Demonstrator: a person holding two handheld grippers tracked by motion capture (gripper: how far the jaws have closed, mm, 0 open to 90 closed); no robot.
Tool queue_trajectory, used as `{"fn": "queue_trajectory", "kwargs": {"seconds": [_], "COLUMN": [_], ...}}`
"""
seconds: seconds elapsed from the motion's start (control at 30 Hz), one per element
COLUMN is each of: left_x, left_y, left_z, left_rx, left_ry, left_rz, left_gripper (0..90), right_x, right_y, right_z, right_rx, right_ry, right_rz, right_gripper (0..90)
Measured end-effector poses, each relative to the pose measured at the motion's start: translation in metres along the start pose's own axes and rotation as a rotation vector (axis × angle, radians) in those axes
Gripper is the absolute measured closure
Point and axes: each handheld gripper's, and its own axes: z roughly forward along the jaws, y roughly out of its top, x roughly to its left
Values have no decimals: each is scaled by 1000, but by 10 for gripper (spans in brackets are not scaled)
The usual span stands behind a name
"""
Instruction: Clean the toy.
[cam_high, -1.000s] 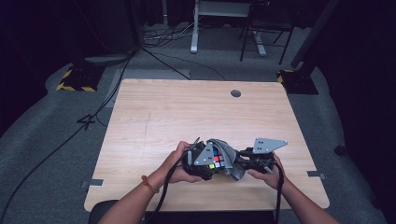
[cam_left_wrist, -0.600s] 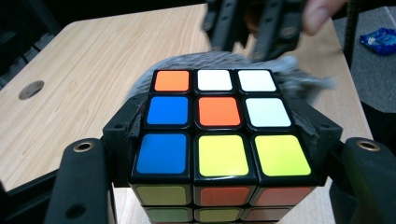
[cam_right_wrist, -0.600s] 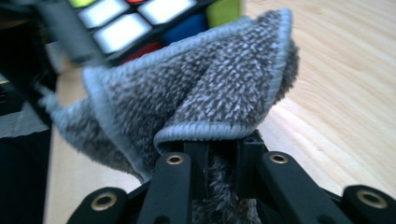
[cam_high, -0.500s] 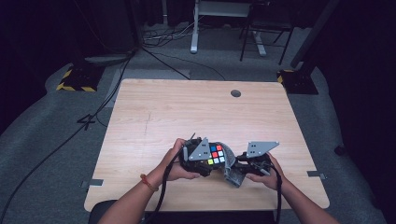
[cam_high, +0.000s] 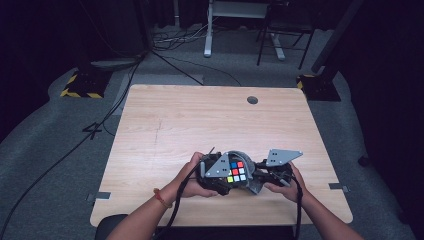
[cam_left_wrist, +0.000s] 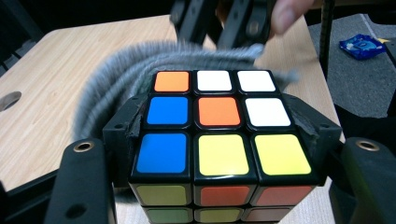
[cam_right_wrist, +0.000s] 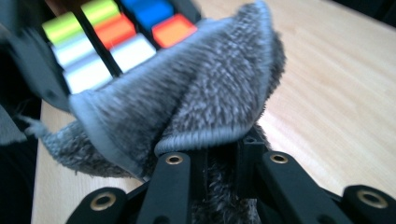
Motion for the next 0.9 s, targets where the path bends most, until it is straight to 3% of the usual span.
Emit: {"fn": "queue_trajectory", "kwargs": {"seconds": [0.2,0.33,0.37,0.43,0.67,0.9], "left_x": [7,11,12,10,9,11], "left_y": [-1,-5,-6,-8,-9,-10], "left_z": [-9,-7,-6,0,5,7], "left_rx": [-42,-34,-20,43,54,75], "left_ry": [15,10,17,50,63,70], "left_rz": [-24,-42,-49,-21,-26,-37], "left_gripper": [334,332,331,331,332,331], "right_x": [6,4,3,1,5,11], "right_y": [-4,-3,-4,-2,4,7], "right_z": [12,9,7,1,-9,-9], "right_rx": [75,39,30,-21,-43,-47], "right_ry": [57,70,70,76,26,-19], "right_rz": [-12,4,10,32,4,-18], "right_gripper": [793,794,794,796,798,800]}}
